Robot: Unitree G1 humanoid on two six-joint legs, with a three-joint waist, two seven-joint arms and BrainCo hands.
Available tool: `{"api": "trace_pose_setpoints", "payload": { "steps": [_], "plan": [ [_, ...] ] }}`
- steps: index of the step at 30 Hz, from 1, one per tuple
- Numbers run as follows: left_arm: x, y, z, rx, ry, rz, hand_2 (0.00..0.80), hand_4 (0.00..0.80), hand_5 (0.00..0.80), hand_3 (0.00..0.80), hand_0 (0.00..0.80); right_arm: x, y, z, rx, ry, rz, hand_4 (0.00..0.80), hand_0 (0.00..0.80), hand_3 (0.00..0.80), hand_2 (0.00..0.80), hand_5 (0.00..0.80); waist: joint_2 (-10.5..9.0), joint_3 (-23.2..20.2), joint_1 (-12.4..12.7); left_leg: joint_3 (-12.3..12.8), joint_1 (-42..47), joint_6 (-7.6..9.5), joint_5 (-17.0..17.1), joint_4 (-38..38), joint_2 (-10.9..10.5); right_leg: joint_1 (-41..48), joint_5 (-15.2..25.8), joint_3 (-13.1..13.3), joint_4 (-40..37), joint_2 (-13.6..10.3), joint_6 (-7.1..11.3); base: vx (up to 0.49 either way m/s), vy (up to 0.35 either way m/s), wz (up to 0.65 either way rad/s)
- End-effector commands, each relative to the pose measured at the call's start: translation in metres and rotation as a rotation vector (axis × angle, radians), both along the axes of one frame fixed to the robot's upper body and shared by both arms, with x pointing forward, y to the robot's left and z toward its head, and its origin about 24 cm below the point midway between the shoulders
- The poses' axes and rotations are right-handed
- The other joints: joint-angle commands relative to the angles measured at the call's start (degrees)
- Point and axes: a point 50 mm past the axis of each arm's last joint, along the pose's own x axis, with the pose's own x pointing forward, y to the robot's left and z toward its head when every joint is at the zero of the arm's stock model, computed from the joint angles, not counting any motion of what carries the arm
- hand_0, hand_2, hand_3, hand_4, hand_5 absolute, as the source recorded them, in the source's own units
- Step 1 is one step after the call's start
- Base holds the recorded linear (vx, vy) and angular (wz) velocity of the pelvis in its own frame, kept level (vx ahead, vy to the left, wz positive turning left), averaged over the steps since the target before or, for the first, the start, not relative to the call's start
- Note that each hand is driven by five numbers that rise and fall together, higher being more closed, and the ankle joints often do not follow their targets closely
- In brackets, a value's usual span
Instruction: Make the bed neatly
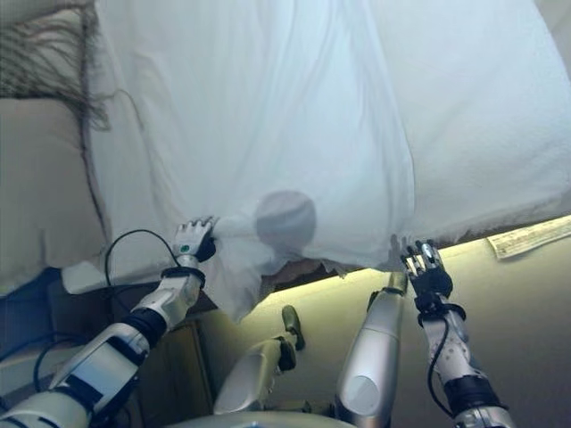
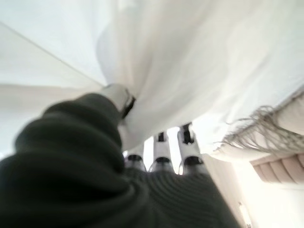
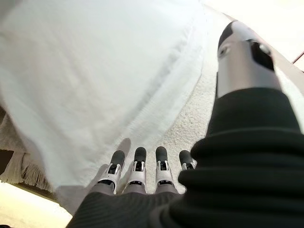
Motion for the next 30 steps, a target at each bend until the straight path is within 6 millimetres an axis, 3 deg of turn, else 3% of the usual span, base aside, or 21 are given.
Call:
{"api": "trace_pose_setpoints", "payload": {
  "steps": [1,9,10,15,19,24,30],
  "plan": [
    [-0.042,0.055,-0.031,-0.011,0.144,0.198,0.800,0.800,0.800,0.800,0.800,-0.003,-0.006,0.006,0.032,-0.044,-0.020,0.000,0.000,0.000,0.000,0.000,-2.54,1.38,-0.33,-1.49,-5.64,1.82,1.39,6.93,2.33,7.63,14.68,-2.38,-19.77,-3.28,5.11,-0.035,-0.034,0.08],
    [-0.034,0.032,-0.031,-0.055,0.077,0.157,0.800,0.800,0.800,0.800,0.800,0.001,0.018,-0.005,0.124,-0.058,-0.035,0.000,0.000,0.000,0.000,0.000,-5.47,2.35,1.46,-2.46,-7.19,1.76,1.27,7.83,4.25,7.74,15.31,-3.92,-19.90,-2.75,5.80,-0.058,-0.137,0.09],
    [-0.033,0.028,-0.031,-0.066,0.052,0.164,0.000,0.000,0.000,0.000,0.000,0.003,0.023,-0.006,0.129,-0.057,-0.039,0.000,0.000,0.000,0.000,0.000,-5.60,2.32,1.56,-2.65,-7.15,1.72,1.28,7.87,4.37,7.78,15.39,-4.06,-19.69,-2.91,5.87,0.009,-0.054,0.04],
    [-0.029,0.009,-0.036,-0.142,0.076,0.186,0.000,0.000,0.000,0.000,0.000,0.013,0.033,-0.001,0.085,-0.061,-0.040,0.000,0.000,0.000,0.000,0.000,-3.89,2.09,1.03,-2.41,-6.11,1.46,2.26,6.49,3.96,7.37,15.79,-3.90,-19.34,-3.65,6.23,0.012,0.084,0.01],
    [-0.028,0.013,-0.034,-0.194,0.024,0.272,0.000,0.000,0.000,0.000,0.000,0.016,0.028,-0.002,0.047,-0.055,-0.037,0.000,0.000,0.000,0.000,0.000,-2.34,2.01,0.29,-1.67,-5.79,1.49,2.92,5.47,3.58,6.54,15.80,-2.97,-19.40,-3.75,6.18,0.010,0.126,0.09],
    [-0.016,0.025,-0.014,-0.326,-0.132,0.384,0.000,0.000,0.000,0.000,0.000,0.016,0.020,-0.003,0.012,-0.043,-0.051,0.000,0.000,0.000,0.000,0.000,-0.75,1.63,-0.26,-1.29,-5.83,1.52,3.16,5.26,2.83,5.43,15.90,-1.70,-19.03,-4.08,5.89,0.033,0.103,0.02],
    [0.008,0.004,0.015,-0.526,-0.304,0.377,0.000,0.000,0.000,0.000,0.000,0.029,0.019,0.007,-0.041,-0.058,-0.071,0.000,0.000,0.000,0.000,0.000,0.52,2.49,-0.98,-1.12,-8.35,1.36,3.20,6.87,1.78,1.63,16.22,0.56,-17.12,-4.67,5.68,0.003,0.107,0.02]
  ]
}}
